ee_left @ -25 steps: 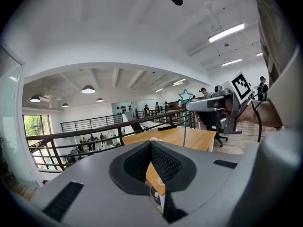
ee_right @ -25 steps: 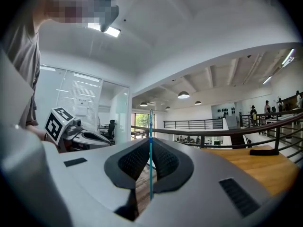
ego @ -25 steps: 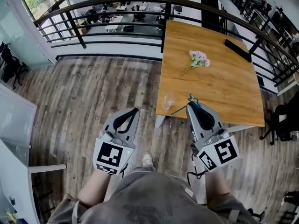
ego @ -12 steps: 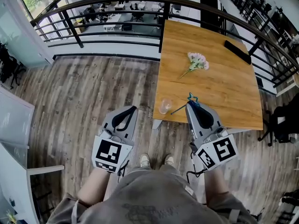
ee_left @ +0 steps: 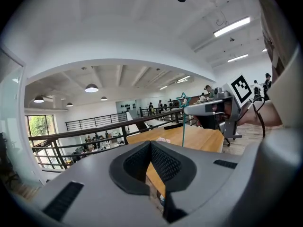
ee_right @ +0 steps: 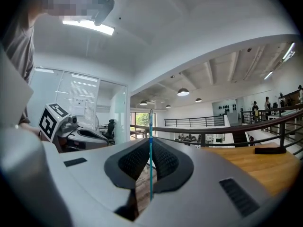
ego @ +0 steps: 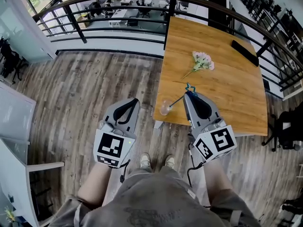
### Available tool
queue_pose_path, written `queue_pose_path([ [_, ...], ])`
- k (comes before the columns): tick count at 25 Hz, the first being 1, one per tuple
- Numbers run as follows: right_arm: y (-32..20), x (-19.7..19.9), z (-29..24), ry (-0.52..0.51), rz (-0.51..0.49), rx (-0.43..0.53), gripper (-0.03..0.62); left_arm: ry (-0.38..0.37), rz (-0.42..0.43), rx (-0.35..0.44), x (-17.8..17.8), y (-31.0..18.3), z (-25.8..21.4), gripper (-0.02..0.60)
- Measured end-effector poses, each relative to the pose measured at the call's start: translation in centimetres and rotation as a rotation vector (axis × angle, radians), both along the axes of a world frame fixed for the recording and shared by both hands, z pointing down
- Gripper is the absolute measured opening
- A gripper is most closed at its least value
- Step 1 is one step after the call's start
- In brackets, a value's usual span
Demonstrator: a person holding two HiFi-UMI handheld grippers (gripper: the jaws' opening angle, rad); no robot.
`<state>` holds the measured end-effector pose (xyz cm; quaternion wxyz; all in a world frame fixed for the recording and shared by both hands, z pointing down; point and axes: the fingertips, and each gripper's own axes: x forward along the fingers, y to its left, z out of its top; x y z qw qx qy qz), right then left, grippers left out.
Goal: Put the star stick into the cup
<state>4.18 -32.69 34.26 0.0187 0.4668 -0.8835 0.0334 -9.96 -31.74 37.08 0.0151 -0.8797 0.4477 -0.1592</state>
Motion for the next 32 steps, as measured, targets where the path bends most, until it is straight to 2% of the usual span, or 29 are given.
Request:
queue_pose_path([
  [7, -3.9, -0.2, 5.8, -0.001, 0.034, -0.103, 0.041, -0.030, 0.003, -0.071, 0.9, -2.1, 3.3, 0.015],
  [11, -5.2, -0.3, 10.1, 0.064, 0.032, -0.157, 0.041, -0.048, 0.006, -0.130, 1.5, -2.6, 6.1, 0.015],
  [17, -6.9, -0.7, 15.4, 0.067, 0.041, -0.254, 0.041, -0.053, 0.013, -0.243, 1.8, -3.3, 11.1, 0.015],
  [23, -7.6, -0.2, 19.0, 0.061, 0.049, -0.341, 0.041, -0.066, 0.010, -0.328, 2.1, -3.7, 15.1, 0.015],
  [28, -7.0, -0.2, 21.1, 0.078, 0.029, -0.407, 0.043, -0.067, 0.016, -0.366, 2.7, -3.3, 16.7, 0.015],
  [29, -6.9, -0.3, 21.4, 0.076, 0.021, -0.418, 0.048, -0.069, 0.020, -0.371, 2.8, -3.2, 16.9, 0.015],
  [31, -6.7, -0.2, 21.6, 0.069, 0.019, -0.435, 0.174, -0.072, 0.025, -0.378, 3.0, -3.1, 17.2, 0.015],
  [32, -6.6, 0.0, 21.4, 0.066, 0.025, -0.437, 0.195, -0.073, 0.025, -0.379, 3.1, -3.0, 17.2, 0.015],
])
